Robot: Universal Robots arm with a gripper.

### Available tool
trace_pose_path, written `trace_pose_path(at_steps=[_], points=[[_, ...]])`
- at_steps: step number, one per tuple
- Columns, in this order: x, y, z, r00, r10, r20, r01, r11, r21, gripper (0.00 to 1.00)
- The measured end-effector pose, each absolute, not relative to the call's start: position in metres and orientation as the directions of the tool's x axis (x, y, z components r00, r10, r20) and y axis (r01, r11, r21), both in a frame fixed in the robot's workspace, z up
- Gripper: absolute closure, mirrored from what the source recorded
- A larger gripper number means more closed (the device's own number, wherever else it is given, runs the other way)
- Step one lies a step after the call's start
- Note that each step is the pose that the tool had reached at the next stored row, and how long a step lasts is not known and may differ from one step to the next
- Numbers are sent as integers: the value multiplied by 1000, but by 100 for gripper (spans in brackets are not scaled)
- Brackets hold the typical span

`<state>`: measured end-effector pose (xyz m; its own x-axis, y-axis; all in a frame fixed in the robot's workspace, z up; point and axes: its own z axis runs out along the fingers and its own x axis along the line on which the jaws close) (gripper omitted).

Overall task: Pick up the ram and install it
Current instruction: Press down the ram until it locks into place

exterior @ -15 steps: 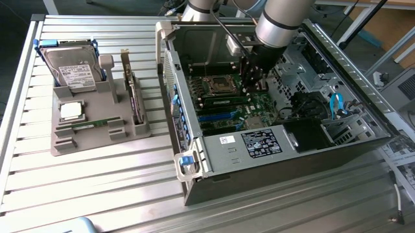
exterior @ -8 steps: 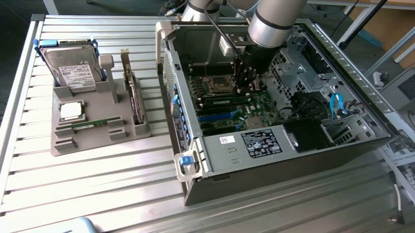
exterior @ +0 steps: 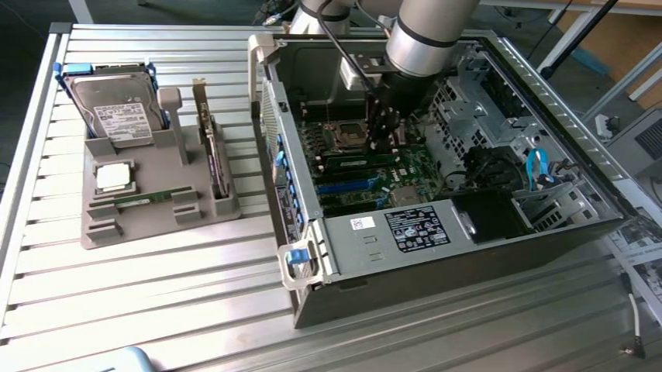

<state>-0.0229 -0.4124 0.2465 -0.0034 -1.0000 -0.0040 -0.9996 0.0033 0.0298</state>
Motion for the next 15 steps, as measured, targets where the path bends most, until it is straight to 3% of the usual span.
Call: trace_pose_path(at_steps=[15], points=[[-47,-412,246,-3,-1000,-4,-1000,3,28,89]])
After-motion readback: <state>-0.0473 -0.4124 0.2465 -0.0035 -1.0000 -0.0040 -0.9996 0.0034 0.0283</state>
